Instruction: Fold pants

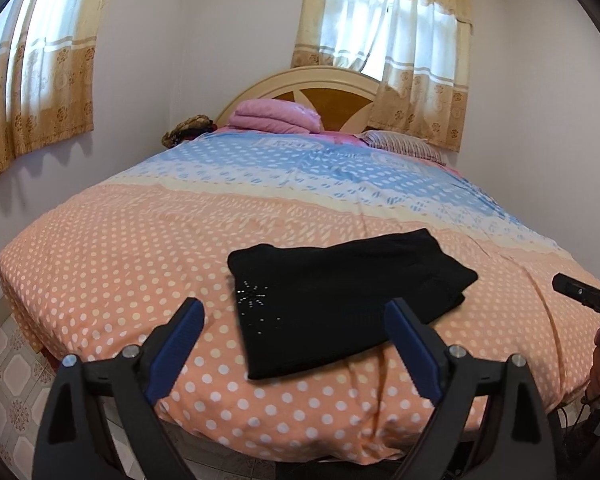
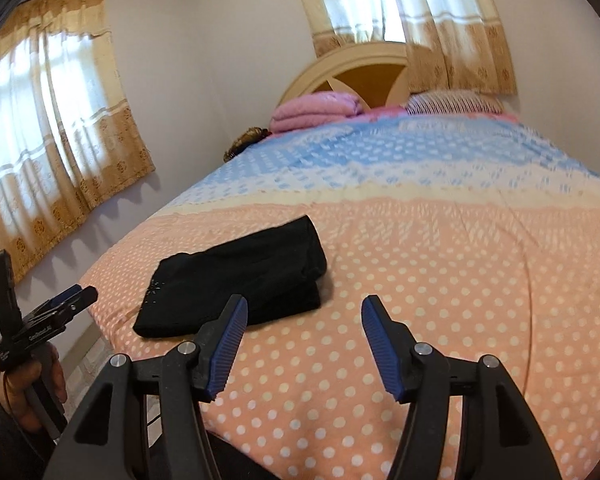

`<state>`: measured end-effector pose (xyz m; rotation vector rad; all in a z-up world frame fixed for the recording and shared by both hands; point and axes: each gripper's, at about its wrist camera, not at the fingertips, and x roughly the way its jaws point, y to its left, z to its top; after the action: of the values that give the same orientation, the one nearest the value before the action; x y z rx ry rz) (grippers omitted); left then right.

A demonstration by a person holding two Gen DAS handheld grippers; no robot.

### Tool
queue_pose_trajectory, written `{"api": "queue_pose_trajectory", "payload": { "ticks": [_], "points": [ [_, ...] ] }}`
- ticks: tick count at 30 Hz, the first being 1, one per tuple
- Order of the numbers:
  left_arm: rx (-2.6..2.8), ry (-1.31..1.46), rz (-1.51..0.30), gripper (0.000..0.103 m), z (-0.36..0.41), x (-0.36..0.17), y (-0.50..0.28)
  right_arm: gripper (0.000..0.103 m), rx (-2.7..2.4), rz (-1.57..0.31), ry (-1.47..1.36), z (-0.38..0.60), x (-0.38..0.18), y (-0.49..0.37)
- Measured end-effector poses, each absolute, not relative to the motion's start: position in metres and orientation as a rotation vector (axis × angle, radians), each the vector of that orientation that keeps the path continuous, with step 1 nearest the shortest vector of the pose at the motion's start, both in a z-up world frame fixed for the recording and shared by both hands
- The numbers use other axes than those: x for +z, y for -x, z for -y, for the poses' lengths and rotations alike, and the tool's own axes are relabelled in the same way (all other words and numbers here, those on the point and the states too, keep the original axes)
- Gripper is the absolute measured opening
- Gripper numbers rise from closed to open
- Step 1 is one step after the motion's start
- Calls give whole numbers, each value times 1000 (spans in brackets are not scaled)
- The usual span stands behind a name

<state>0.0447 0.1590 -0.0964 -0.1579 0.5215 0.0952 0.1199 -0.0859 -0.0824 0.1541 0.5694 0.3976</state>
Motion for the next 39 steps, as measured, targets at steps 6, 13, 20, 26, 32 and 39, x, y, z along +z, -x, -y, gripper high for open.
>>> {"api": "queue_pose_trajectory", "payload": {
  "ticks": [6,13,20,26,32,39],
  "points": [
    [95,146,-492,94,-147,-87,-35,63,409,-507,-105,79,-71,-87],
    [82,127,-476,97,-133,-82,-29,64,425,-473,-75,70,-65,-78],
    [76,126,-460,98,-129,-78,-26,65,422,-457,-52,63,-63,-71],
    [78,129,-453,98,-127,-75,-24,65,422,-457,-52,61,-64,-69],
    [78,129,-451,99,-127,-74,-23,66,420,-454,-48,60,-65,-69],
    [76,129,-452,99,-126,-74,-24,67,422,-458,-49,59,-66,-68]
  ]
}}
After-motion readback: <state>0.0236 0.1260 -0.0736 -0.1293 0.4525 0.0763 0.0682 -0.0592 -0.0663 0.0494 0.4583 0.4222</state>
